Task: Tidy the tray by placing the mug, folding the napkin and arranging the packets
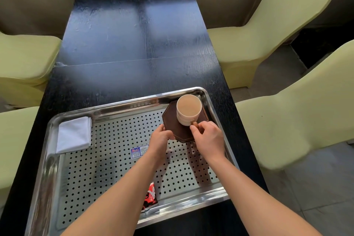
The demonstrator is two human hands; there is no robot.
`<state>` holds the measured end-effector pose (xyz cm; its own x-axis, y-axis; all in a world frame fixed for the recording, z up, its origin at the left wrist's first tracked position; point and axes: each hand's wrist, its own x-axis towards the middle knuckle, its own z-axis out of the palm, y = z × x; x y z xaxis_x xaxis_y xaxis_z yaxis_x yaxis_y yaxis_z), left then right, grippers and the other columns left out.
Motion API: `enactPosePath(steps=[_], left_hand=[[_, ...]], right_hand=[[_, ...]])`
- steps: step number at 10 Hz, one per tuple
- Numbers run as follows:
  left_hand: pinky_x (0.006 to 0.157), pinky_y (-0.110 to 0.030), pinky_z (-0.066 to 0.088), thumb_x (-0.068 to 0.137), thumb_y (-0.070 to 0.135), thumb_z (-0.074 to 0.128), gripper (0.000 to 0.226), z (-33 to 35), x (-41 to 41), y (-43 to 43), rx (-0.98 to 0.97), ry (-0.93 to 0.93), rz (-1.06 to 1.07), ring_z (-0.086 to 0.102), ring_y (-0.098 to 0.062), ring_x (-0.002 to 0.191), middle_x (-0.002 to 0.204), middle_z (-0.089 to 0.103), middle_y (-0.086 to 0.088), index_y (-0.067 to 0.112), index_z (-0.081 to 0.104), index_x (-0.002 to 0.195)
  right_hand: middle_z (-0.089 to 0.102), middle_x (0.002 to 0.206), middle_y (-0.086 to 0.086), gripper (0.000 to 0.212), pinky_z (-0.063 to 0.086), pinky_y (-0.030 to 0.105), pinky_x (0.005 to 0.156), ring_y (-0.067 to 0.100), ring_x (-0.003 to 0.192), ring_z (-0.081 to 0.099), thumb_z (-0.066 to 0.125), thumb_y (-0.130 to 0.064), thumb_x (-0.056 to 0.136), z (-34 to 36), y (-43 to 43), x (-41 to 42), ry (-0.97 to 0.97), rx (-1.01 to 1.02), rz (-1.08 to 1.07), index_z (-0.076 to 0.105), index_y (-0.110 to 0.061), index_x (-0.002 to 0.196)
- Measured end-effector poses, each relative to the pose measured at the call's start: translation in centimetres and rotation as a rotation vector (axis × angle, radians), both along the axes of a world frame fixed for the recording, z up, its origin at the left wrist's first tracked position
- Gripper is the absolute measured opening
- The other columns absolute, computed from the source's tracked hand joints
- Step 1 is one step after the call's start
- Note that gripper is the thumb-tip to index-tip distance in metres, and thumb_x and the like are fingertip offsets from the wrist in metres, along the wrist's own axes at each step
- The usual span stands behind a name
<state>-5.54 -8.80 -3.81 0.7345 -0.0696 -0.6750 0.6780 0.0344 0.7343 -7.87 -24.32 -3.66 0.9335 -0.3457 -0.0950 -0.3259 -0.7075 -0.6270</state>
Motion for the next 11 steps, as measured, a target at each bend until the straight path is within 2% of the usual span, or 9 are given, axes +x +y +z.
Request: enactPosePath(steps=[1, 2, 3, 4, 5, 6, 8, 10, 11], left_hand=[[0.113, -0.048, 0.034, 0.057, 0.007, 0.055, 0.085, -0.1, 0.1, 0.3, 0.024, -0.001, -0.014, 0.046, -0.034, 0.133, 0.143, 0.051, -0.02, -0.002, 0.044, 0.141], [0.105, -0.038, 0.033, 0.07, -0.001, 0.056, 0.083, -0.3, 0.1, 0.8, 0.053, 0.001, -0.016, 0.037, -0.033, 0.141, 0.145, 0.047, -0.013, 0.001, 0.033, 0.149], [0.106, -0.044, 0.034, 0.074, 0.0, 0.057, 0.082, -0.8, 0.0, 1.2, 0.085, -0.013, -0.024, 0.035, -0.034, 0.142, 0.153, 0.039, -0.014, 0.005, 0.032, 0.152], [0.103, -0.04, 0.034, 0.077, 0.001, 0.057, 0.085, -0.8, -0.2, 1.9, 0.118, -0.043, -0.03, 0.035, -0.028, 0.142, 0.159, 0.032, -0.01, 0.014, 0.027, 0.156], [0.098, -0.041, 0.044, 0.08, 0.005, 0.058, 0.084, -1.0, -0.6, 2.9, 0.244, -0.093, -0.091, 0.052, -0.024, 0.124, 0.142, 0.049, -0.006, 0.018, 0.025, 0.156], [0.106, -0.045, 0.045, 0.085, 0.015, 0.059, 0.08, -1.3, -1.4, 4.3, 0.467, -0.185, -0.226, 0.053, -0.027, 0.125, 0.145, 0.045, -0.006, 0.02, 0.023, 0.157], [0.122, -0.042, 0.021, 0.092, 0.025, 0.058, 0.075, -2.5, -3.9, 8.1, 0.861, -0.37, -0.482, 0.021, -0.019, 0.149, 0.163, 0.024, -0.004, 0.015, 0.02, 0.157], [0.123, -0.045, 0.018, 0.093, 0.031, 0.055, 0.071, -2.4, -6.5, 10.6, 1.031, -0.404, -0.536, 0.023, -0.022, 0.148, 0.161, 0.027, -0.005, 0.017, 0.025, 0.155], [0.123, -0.051, 0.011, 0.093, 0.034, 0.052, 0.068, -2.5, -7.4, 11.4, 1.119, -0.412, -0.545, 0.021, -0.02, 0.149, 0.161, 0.027, -0.003, 0.02, 0.025, 0.154]], right_hand=[[0.062, 0.087, 0.001, 0.029, 0.045, 0.029, 0.066, 0.016, 0.079, 0.058, 0.063, -0.039, 0.095, 0.1, -0.1, 0.1, 0.012, 0.001, 0.005, 0.07, -0.013, 0.084], [0.062, 0.086, 0.001, 0.028, 0.038, 0.025, 0.062, 0.015, 0.078, 0.057, 0.062, -0.038, 0.096, 0.1, -0.1, 0.1, 0.013, -0.017, 0.027, 0.069, -0.013, 0.086], [0.062, 0.085, 0.001, 0.027, 0.032, 0.017, 0.057, 0.015, 0.077, 0.055, 0.062, -0.037, 0.096, 0.2, 0.0, 0.2, 0.014, -0.024, 0.032, 0.068, -0.013, 0.085], [0.063, 0.086, 0.001, 0.027, 0.032, 0.015, 0.058, 0.014, 0.077, 0.055, 0.061, -0.037, 0.097, 0.3, 0.0, 0.3, 0.022, -0.015, 0.036, 0.068, -0.013, 0.086], [0.063, 0.086, 0.001, 0.028, 0.032, 0.016, 0.057, 0.014, 0.078, 0.055, 0.06, -0.038, 0.097, 0.4, 0.0, 0.3, 0.028, -0.026, 0.049, 0.068, -0.013, 0.087], [0.064, 0.086, 0.001, 0.029, 0.037, 0.022, 0.059, 0.016, 0.08, 0.057, 0.061, -0.041, 0.096, 0.5, -0.2, 0.2, 0.041, -0.016, 0.053, 0.068, -0.014, 0.087], [0.063, 0.096, 0.0, 0.024, 0.051, 0.034, 0.074, 0.018, 0.087, 0.06, 0.066, -0.04, 0.093, 1.0, -0.2, -0.7, 0.003, 0.021, 0.027, 0.066, -0.016, 0.101], [0.06, 0.096, -0.001, 0.016, 0.047, 0.025, 0.063, 0.017, 0.083, 0.06, 0.068, -0.026, 0.092, 1.8, 1.0, -1.8, -0.206, -0.032, 0.075, 0.066, -0.014, 0.102], [0.064, 0.1, 0.001, 0.021, 0.04, 0.023, 0.063, 0.018, 0.087, 0.06, 0.068, -0.025, 0.093, 1.7, 2.4, -2.2, -0.171, -0.066, 0.179, 0.067, -0.013, 0.11]])
